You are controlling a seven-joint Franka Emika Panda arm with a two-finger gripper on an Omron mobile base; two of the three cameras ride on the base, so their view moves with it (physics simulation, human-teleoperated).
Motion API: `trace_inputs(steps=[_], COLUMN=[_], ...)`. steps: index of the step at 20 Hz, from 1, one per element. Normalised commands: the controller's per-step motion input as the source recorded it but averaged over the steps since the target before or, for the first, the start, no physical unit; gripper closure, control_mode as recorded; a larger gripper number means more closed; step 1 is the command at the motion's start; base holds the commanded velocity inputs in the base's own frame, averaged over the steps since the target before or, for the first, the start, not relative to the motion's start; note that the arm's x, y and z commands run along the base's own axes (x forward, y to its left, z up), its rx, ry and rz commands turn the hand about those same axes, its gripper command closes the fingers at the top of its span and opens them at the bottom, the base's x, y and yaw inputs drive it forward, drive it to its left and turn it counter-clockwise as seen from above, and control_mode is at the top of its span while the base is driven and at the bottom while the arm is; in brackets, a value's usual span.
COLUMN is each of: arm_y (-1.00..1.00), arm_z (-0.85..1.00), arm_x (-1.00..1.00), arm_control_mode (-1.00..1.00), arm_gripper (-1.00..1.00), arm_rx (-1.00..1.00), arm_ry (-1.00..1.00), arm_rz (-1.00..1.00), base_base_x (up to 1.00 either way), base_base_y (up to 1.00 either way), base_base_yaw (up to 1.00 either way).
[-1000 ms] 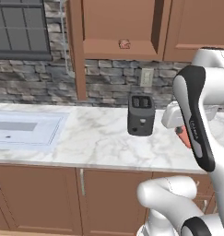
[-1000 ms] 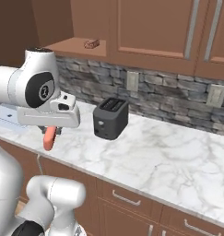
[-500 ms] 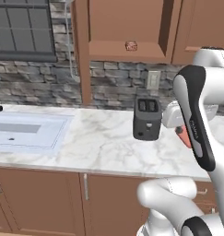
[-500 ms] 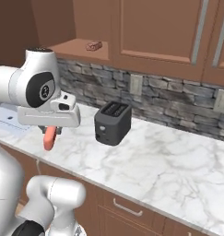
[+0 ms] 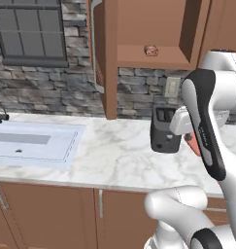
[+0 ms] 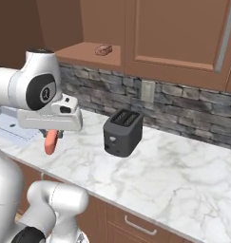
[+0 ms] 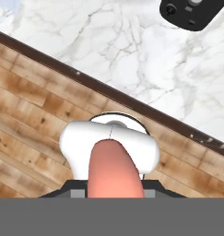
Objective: Pick up the bar soap and bar soap from the sink, and place them back in the cabinet, and close the cabinet door.
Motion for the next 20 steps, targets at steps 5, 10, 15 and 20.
trace_inputs(steps=[5, 10, 15, 20], arm_y=[0.0, 0.0, 0.0, 0.0], arm_z=[0.0, 0.0, 0.0, 0.0], arm_x=[0.0, 0.0, 0.0, 0.0], arm_control_mode=[1.0, 1.0, 1.0, 1.0], arm_gripper=[1.0, 1.0, 1.0, 1.0], arm_rx=[0.0, 0.0, 0.0, 0.0], arm_ry=[0.0, 0.0, 0.0, 0.0], arm_rz=[0.0, 0.0, 0.0, 0.0], base_base_x=[0.33, 0.4, 0.47, 0.32], base_base_y=[0.0, 0.0, -0.07, -0.04], base_base_yaw=[0.03, 0.04, 0.04, 0.05])
